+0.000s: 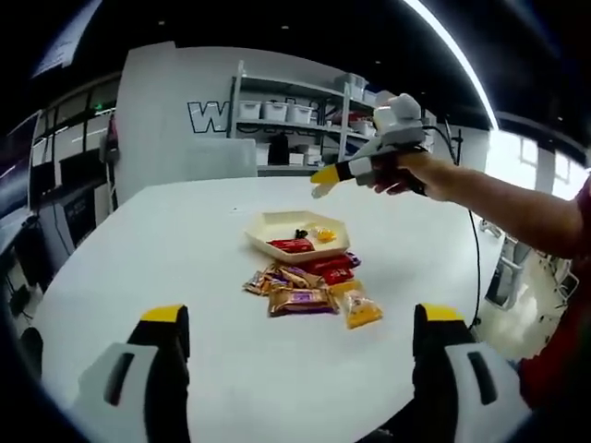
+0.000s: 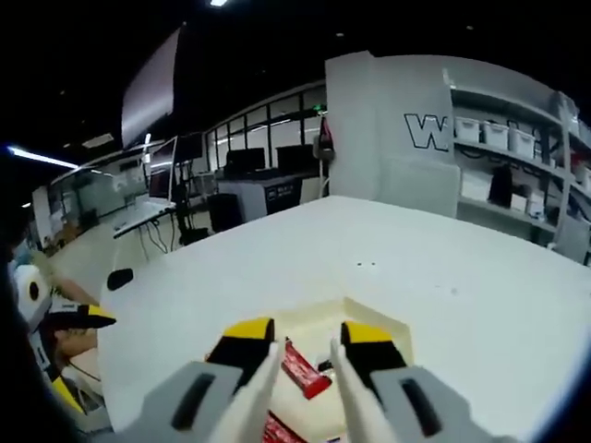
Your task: Place the target food into the container with the food tongs after gripping and lifting it, then release it inside without dropping or visibly crushing the food.
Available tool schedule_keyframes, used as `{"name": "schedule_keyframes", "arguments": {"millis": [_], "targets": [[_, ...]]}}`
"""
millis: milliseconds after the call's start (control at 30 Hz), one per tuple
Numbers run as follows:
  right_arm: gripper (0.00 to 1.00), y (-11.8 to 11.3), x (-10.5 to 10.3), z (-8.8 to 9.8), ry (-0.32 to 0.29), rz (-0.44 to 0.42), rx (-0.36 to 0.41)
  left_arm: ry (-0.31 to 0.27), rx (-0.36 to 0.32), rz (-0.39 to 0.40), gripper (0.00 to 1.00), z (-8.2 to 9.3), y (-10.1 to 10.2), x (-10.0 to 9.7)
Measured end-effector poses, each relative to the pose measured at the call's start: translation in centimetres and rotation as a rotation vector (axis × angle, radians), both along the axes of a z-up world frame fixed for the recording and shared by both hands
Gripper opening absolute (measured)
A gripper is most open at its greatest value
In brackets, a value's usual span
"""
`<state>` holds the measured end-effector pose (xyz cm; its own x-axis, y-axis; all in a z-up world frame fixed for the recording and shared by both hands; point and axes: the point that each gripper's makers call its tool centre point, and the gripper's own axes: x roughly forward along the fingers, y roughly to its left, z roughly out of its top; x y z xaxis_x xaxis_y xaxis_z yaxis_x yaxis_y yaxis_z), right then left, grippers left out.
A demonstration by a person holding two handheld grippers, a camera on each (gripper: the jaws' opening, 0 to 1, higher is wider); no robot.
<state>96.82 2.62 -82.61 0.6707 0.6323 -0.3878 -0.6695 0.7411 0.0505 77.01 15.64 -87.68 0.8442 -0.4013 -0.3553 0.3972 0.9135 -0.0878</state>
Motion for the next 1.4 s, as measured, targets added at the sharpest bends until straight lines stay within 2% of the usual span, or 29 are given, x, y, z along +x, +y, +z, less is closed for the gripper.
{"name": "schedule_keyframes", "arguments": {"millis": [200, 467, 633, 867, 1233, 1400], "targets": [[0.23, -0.4, -0.6, -0.3, 0.013, 0.003, 0.005, 0.0, 0.007, -0.008, 0.99, 0.0, -0.2, 0.0], [0.23, -1.7, -1.6, -2.1, 0.046, -0.014, 0.013, -0.001, 0.021, -0.014, 0.99, 0.0, -0.3, -0.2], [0.23, -2.3, -2.0, -2.3, 0.056, -0.025, 0.02, 0.001, 0.029, -0.015, 0.99, 0.0, -0.3, -0.3], [0.23, -3.5, -2.9, -3.5, 0.075, -0.043, 0.024, -0.004, 0.012, -0.005, 0.99, 0.3, -0.4, -0.2], [0.23, -4.9, -3.3, -4.8, 0.105, -0.065, 0.023, 0.036, 0.078, -0.031, 0.99, -0.8, -0.5, -0.3], [0.23, -5.2, -3.6, -5.7, 0.119, -0.07, 0.014, 0.028, 0.056, -0.033, 0.99, -0.6, -0.6, -0.3]]}}
